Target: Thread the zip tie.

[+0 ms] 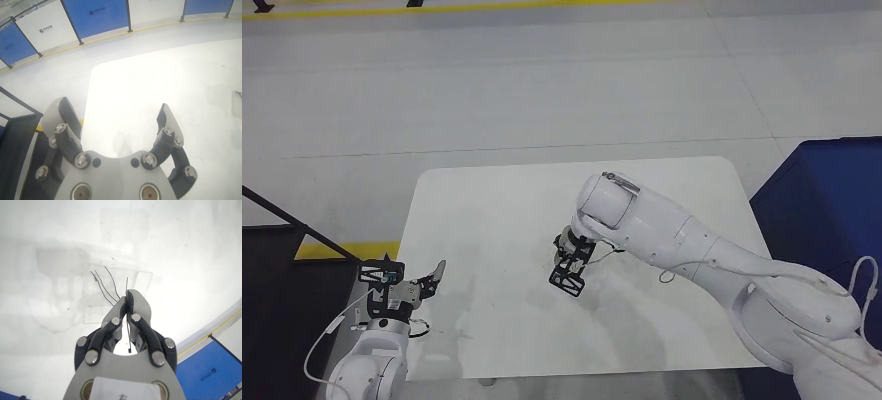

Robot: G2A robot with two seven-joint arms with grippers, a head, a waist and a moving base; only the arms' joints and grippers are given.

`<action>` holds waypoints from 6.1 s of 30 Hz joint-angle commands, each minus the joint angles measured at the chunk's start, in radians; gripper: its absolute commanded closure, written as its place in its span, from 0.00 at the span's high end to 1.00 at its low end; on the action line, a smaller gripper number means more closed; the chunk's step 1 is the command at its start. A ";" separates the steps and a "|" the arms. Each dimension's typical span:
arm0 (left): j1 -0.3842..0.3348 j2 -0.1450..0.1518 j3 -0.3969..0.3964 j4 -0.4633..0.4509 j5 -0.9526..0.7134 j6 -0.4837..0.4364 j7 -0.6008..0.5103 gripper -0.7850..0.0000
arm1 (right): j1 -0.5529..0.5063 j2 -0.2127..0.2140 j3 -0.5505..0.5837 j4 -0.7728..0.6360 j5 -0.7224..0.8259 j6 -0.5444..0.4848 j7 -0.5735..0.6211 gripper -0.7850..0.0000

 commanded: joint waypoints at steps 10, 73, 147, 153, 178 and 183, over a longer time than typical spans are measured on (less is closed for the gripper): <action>0.000 0.000 0.000 0.000 0.000 0.000 0.000 1.00 | 0.070 0.291 0.003 -0.271 0.307 0.183 -0.183 0.00; 0.041 -0.021 0.278 -0.264 -0.626 -0.420 -0.086 1.00 | -0.331 0.271 0.123 -0.316 1.720 0.227 -0.208 0.00; -0.048 -0.051 0.351 -0.274 -0.650 -0.360 0.040 0.00 | -0.638 0.134 0.611 -0.385 1.888 0.003 0.349 1.00; -0.044 -0.049 0.352 -0.257 -0.574 -0.368 0.046 0.00 | -0.715 0.156 0.721 -0.475 1.858 0.000 0.296 1.00; -0.044 -0.049 0.352 -0.257 -0.574 -0.368 0.046 0.00 | -0.724 0.157 0.733 -0.484 1.845 0.000 0.280 1.00; -0.044 -0.049 0.352 -0.257 -0.574 -0.368 0.046 0.00 | -0.724 0.157 0.733 -0.484 1.845 0.000 0.280 1.00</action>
